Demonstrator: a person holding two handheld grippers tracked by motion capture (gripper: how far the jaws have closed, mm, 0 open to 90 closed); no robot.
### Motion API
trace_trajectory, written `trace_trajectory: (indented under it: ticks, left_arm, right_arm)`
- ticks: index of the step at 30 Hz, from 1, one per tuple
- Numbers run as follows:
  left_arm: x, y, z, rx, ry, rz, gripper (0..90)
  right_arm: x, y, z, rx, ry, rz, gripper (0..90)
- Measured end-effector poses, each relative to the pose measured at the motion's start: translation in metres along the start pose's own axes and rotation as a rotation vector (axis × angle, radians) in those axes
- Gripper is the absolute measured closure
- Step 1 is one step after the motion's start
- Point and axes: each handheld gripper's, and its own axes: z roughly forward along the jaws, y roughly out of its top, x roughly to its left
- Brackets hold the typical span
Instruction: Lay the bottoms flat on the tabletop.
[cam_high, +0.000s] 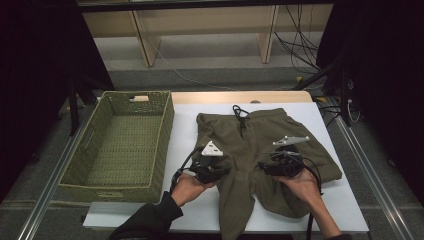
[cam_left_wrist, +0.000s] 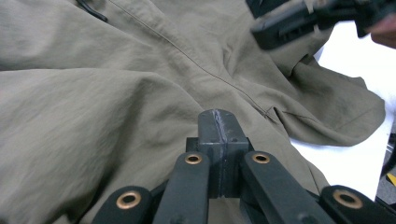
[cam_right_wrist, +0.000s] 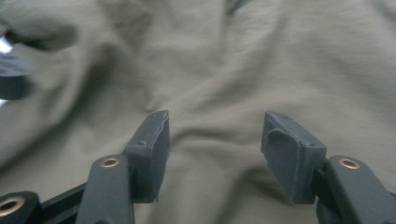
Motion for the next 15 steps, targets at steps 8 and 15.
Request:
trace_trajectory:
  ticks: [8,15]
  left_arm:
    - [0.005,-0.001,0.007,0.008,-0.005,-0.010,88.8]
    - [0.012,-0.006,0.001,-0.004,-0.020,-0.031,86.7]
  right_arm:
    - [0.031,-0.002,0.017,0.055,0.057,-0.079,43.7]
    - [0.042,-0.004,0.022,0.073,0.072,-0.109,43.6]
